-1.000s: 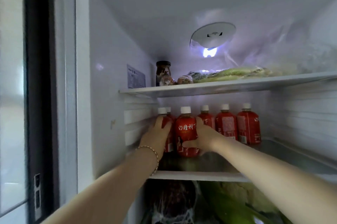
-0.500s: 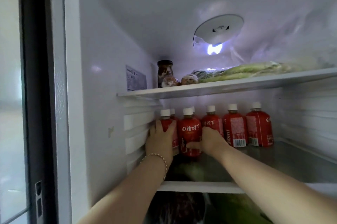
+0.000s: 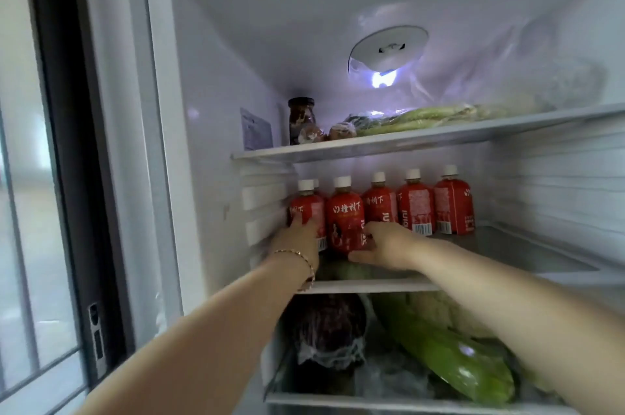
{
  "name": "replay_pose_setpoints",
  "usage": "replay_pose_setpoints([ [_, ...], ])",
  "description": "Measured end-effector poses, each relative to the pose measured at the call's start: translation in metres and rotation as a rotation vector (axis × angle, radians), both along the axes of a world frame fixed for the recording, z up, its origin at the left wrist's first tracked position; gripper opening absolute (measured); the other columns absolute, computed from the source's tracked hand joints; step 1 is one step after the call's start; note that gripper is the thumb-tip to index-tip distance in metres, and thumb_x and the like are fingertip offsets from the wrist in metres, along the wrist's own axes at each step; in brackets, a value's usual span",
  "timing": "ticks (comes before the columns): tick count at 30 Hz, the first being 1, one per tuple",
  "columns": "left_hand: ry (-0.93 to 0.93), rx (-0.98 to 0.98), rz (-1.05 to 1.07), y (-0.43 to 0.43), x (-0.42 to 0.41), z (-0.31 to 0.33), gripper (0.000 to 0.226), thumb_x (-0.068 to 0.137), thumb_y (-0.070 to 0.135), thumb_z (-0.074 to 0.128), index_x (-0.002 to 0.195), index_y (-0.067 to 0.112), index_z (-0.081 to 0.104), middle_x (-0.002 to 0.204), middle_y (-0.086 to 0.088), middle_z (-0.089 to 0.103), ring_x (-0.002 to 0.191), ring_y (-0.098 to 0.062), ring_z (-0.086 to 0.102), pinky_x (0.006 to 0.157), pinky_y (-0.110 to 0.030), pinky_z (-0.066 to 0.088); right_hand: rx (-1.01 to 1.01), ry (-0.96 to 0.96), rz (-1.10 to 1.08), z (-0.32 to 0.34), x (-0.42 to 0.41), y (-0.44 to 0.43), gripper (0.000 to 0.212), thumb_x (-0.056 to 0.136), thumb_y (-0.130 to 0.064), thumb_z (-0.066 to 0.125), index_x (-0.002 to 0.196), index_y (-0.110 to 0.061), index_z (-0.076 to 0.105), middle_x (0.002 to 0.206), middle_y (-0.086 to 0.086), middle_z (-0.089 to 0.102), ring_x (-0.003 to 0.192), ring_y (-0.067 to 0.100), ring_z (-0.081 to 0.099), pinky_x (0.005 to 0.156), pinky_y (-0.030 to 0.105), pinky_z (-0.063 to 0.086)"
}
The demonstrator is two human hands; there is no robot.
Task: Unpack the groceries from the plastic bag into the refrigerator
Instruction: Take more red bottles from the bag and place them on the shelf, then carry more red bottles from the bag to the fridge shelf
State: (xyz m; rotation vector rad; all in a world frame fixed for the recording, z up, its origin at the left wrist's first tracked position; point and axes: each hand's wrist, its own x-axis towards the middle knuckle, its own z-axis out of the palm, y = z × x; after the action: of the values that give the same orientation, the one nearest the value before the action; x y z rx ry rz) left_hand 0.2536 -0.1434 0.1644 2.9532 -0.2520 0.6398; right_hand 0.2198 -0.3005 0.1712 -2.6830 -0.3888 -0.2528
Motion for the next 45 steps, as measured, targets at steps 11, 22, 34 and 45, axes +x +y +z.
replay_pose_setpoints([
  [11,0.098,-0.139,0.269,0.035,-0.225,-0.055,0.024,0.093,0.025,0.046,0.109,0.013,0.060,0.117,-0.008,0.061,0.105,-0.026,0.058,0.090,-0.033,0.048,-0.287,-0.086,0.495,-0.052,-0.137,0.035,0.026,0.091,-0.037,0.053,0.101,-0.016,0.065,0.104,0.002,0.066,0.093,0.021,0.061,0.081,0.033,0.049],
  [22,0.572,-0.394,0.971,0.097,-0.544,-0.184,0.031,0.094,0.024,0.046,0.115,0.007,0.062,0.121,-0.010,0.062,0.113,-0.025,0.057,0.087,-0.024,0.044,-0.577,0.264,1.088,-0.180,-0.359,0.151,0.027,0.087,-0.035,0.053,0.100,-0.014,0.066,0.097,0.007,0.071,0.079,0.018,0.062,0.068,0.027,0.046],
  [34,0.556,-0.637,1.706,0.005,-1.005,-0.296,0.028,0.090,0.021,0.043,0.110,0.013,0.061,0.118,-0.009,0.062,0.107,-0.030,0.059,0.082,-0.030,0.046,-0.871,0.000,1.798,-0.281,-0.794,0.194,0.031,0.093,-0.020,0.042,0.114,-0.007,0.061,0.115,0.014,0.063,0.105,0.030,0.060,0.084,0.029,0.048],
  [45,0.381,-0.926,2.249,-0.192,-1.355,-0.316,0.022,0.087,0.020,0.043,0.098,0.016,0.062,0.110,-0.005,0.064,0.100,-0.029,0.062,0.075,-0.027,0.044,-0.918,-0.179,2.387,-0.297,-1.202,0.106,0.031,0.093,-0.024,0.046,0.115,-0.008,0.063,0.113,0.010,0.063,0.108,0.025,0.059,0.084,0.031,0.047],
])
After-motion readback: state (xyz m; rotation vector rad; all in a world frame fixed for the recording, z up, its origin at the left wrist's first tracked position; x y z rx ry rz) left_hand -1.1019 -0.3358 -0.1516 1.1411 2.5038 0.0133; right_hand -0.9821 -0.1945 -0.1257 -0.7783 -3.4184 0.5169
